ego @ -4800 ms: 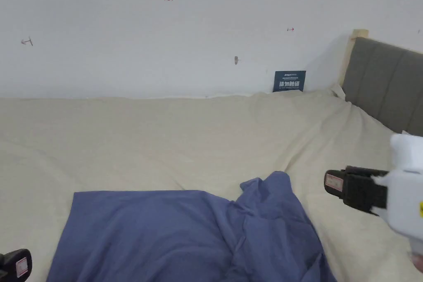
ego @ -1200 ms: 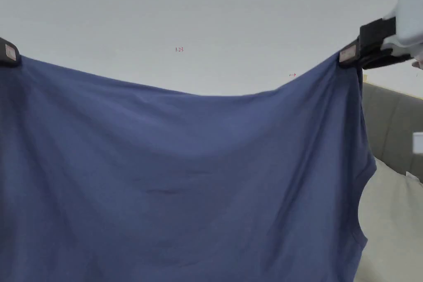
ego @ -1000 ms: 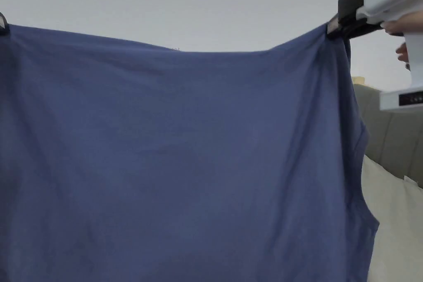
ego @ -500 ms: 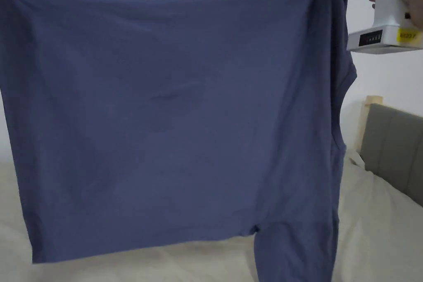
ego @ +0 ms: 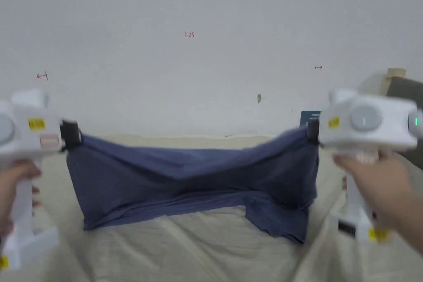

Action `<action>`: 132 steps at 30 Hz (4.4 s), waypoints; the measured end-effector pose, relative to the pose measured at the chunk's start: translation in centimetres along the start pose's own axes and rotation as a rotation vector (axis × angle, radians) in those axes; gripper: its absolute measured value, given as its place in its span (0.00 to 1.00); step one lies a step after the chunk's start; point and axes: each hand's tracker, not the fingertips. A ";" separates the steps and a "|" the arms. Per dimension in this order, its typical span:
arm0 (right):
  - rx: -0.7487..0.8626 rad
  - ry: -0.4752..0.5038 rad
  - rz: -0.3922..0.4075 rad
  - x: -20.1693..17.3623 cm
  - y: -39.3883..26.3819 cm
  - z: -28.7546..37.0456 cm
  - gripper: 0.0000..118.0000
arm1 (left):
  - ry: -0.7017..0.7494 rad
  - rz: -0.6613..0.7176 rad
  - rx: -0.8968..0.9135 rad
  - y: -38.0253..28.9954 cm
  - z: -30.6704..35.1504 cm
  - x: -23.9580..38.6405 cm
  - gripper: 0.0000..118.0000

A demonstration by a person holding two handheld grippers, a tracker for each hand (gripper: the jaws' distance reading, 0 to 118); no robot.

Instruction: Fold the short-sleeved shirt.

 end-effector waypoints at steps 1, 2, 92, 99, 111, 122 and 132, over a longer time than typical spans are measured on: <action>-0.030 -0.002 -0.001 0.5 -2.8 0.0 0.00 | -0.006 0.025 -0.023 -2.5 0.6 -0.1 0.03; -0.062 0.016 0.006 1.0 -5.5 -0.2 0.00 | -0.029 0.085 -0.028 -4.6 1.0 -0.8 0.03; 0.249 0.282 0.264 -4.2 -28.8 34.0 0.00 | 0.068 0.011 -0.625 -23.0 24.3 -6.6 0.83; 0.150 0.303 0.258 -4.5 -29.3 32.3 0.00 | 0.128 -0.019 -0.747 -27.9 23.0 -8.0 0.96; 0.121 0.310 0.300 -6.0 -29.4 31.8 0.00 | 0.053 -0.165 -0.649 -28.6 23.0 -2.1 0.04; -0.149 0.125 0.104 8.5 -26.5 27.1 0.03 | 0.036 -0.085 -0.566 -26.1 24.5 -2.5 0.04; -0.639 0.042 0.150 12.4 -29.3 19.1 0.74 | 0.033 -0.033 -0.497 -25.0 25.9 -0.9 0.04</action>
